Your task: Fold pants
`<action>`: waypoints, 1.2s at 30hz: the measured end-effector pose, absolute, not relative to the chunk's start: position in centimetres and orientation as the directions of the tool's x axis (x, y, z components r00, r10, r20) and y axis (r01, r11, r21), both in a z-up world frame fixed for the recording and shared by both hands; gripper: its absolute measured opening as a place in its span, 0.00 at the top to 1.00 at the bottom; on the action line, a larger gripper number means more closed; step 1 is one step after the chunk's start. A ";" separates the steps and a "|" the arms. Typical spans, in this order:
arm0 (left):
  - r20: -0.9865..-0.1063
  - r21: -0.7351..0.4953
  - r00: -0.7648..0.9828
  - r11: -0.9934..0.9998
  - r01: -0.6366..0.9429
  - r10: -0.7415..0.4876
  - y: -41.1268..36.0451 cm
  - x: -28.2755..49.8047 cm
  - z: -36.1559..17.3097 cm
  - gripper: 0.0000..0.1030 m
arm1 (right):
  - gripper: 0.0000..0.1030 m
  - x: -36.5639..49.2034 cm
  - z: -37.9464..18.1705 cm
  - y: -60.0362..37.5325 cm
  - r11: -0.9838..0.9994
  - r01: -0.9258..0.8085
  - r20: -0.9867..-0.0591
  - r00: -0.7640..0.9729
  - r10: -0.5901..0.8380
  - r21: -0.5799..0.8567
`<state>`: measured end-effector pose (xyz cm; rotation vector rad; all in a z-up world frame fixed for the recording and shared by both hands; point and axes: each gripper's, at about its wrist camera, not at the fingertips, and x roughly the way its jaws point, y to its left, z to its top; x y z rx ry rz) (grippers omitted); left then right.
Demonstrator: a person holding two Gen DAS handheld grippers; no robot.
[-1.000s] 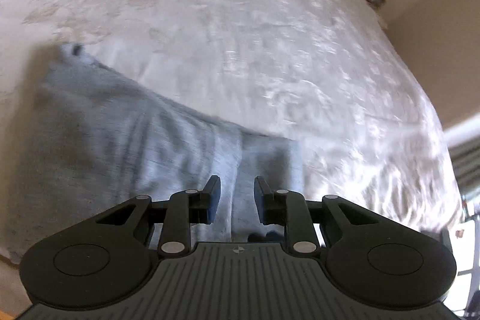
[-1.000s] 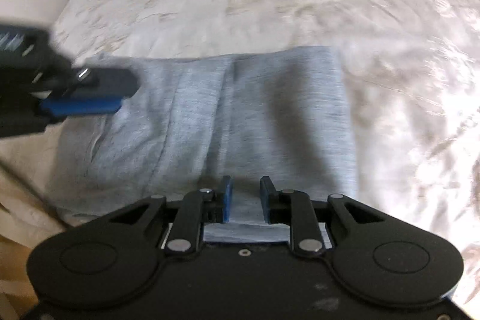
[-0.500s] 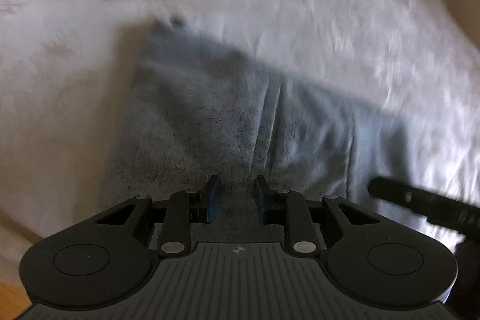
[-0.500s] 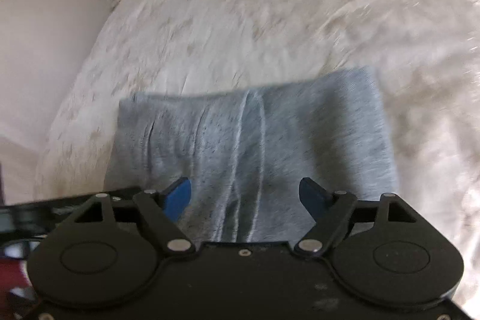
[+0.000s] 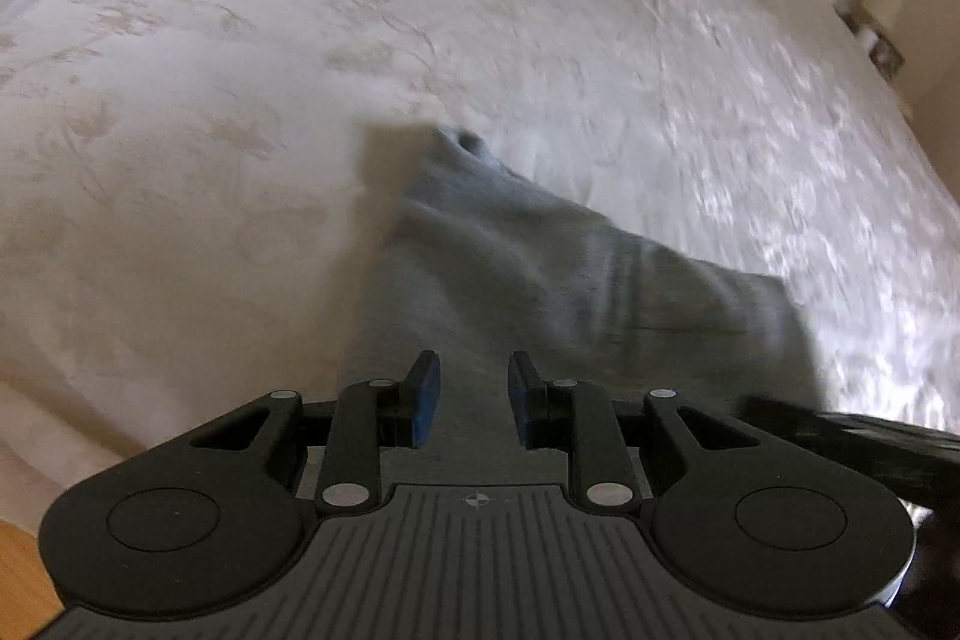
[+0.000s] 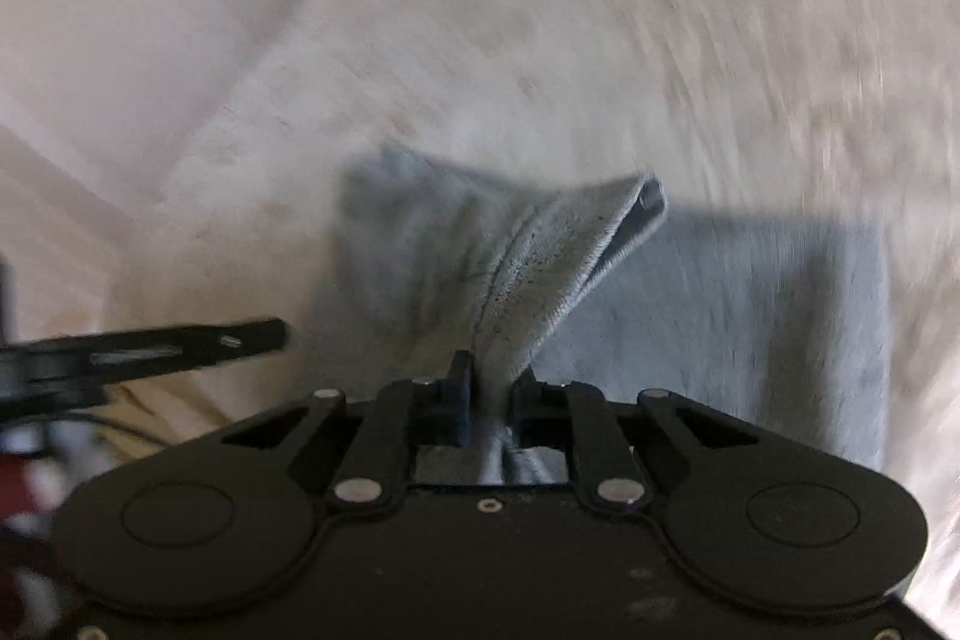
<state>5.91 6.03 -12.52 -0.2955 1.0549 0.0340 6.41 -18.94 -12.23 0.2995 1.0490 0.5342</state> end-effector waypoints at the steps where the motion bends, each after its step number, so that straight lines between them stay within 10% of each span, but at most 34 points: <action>1: -0.856 -0.225 0.506 0.959 -0.170 -0.111 6.1 5.9 -12.2 0.77 | 0.88 6.0 -11.4 -19.6 0.846 -0.273 -0.740 0.412 0.532 0.457; 9: -0.875 -0.229 0.461 0.964 -0.132 -0.145 4.3 6.2 -13.7 0.77 | 0.88 6.0 -18.1 -23.4 0.952 -0.164 -0.885 0.353 0.302 0.260; 27: -0.923 -0.171 0.350 0.985 -0.001 -0.160 -0.1 6.2 -17.4 0.77 | 0.86 5.3 -17.7 -26.6 0.967 -0.111 -0.889 0.379 0.256 0.231; 36: -0.952 -0.160 0.259 0.987 0.034 -0.163 1.4 3.7 -18.2 0.76 | 0.65 3.4 -15.0 -27.5 0.987 -0.075 -0.852 0.498 0.163 0.146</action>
